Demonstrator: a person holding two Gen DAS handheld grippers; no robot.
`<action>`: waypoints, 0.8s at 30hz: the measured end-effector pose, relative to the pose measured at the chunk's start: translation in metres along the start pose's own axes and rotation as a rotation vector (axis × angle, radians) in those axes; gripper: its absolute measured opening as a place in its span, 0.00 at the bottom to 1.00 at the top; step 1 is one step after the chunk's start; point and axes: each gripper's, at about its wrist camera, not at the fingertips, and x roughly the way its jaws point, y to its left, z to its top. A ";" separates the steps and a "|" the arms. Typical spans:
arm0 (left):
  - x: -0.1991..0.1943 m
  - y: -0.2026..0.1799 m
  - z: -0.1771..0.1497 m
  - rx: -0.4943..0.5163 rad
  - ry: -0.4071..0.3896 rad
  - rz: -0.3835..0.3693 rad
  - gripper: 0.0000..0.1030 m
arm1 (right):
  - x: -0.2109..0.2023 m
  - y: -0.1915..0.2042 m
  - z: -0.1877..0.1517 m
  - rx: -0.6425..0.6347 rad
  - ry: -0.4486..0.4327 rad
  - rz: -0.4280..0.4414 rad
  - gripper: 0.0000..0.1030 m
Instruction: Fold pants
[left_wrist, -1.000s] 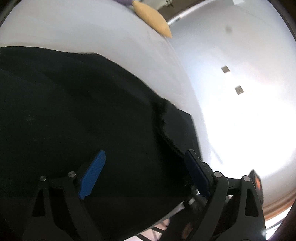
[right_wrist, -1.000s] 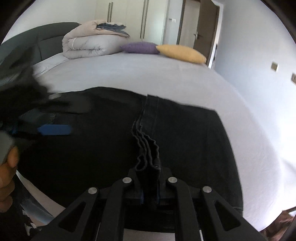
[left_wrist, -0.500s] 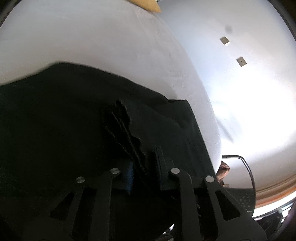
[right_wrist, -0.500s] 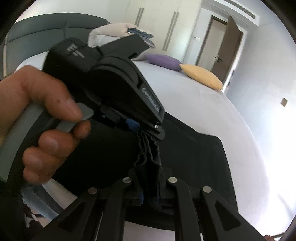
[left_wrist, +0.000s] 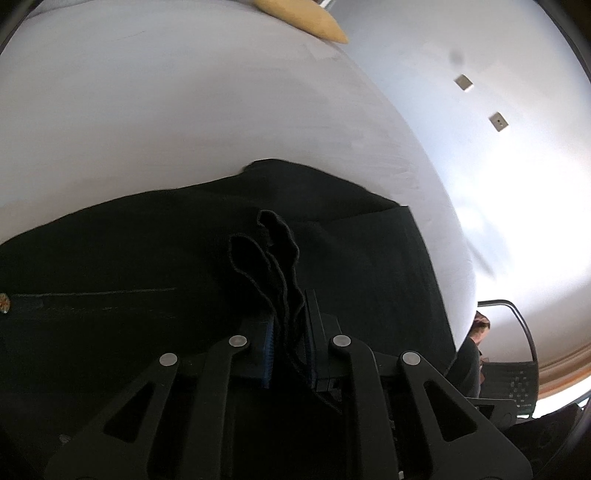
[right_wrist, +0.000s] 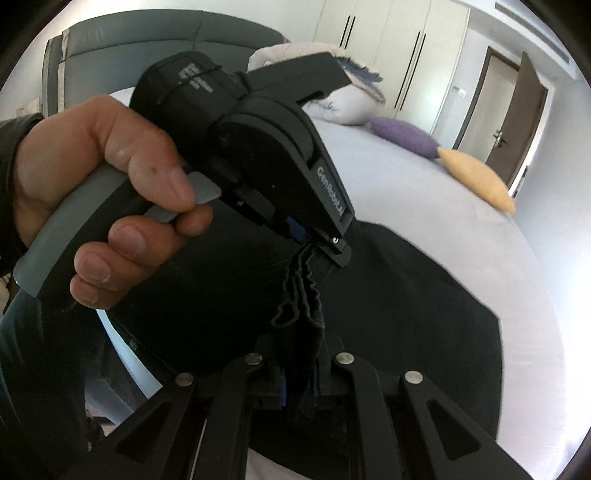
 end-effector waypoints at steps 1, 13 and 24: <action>0.002 0.004 0.002 -0.008 0.000 0.002 0.12 | 0.003 0.001 0.000 -0.003 0.010 0.002 0.10; -0.040 0.052 -0.027 -0.025 -0.094 0.223 0.18 | 0.002 -0.042 0.001 0.114 0.064 0.227 0.47; 0.018 -0.066 -0.081 0.362 -0.076 0.527 0.18 | -0.036 -0.236 -0.046 0.762 -0.021 0.463 0.23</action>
